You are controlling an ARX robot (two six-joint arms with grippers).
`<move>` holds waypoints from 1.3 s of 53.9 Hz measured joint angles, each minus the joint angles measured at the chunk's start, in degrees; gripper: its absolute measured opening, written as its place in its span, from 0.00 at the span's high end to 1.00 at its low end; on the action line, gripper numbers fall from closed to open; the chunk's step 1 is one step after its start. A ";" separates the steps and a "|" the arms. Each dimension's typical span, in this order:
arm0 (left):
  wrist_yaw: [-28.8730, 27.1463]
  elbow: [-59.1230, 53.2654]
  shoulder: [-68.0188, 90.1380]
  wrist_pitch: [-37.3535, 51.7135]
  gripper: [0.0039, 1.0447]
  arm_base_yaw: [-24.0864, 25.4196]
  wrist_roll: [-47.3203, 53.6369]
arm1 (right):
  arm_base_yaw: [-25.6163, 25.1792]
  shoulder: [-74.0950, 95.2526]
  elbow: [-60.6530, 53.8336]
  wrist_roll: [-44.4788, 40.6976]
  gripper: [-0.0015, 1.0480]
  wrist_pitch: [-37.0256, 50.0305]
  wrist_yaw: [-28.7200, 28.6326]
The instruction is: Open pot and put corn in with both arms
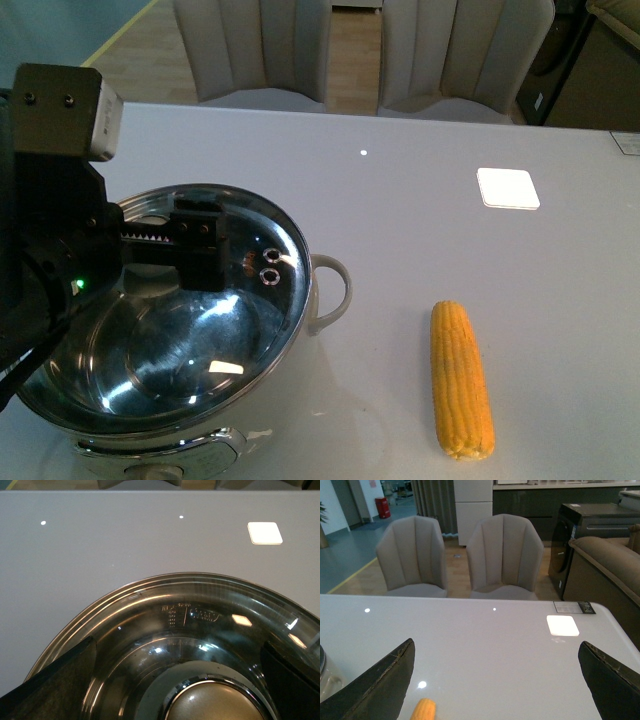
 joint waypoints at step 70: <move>-4.52 0.42 -5.16 -3.23 0.60 -1.11 3.87 | 0.00 0.00 0.00 0.00 0.08 0.00 0.00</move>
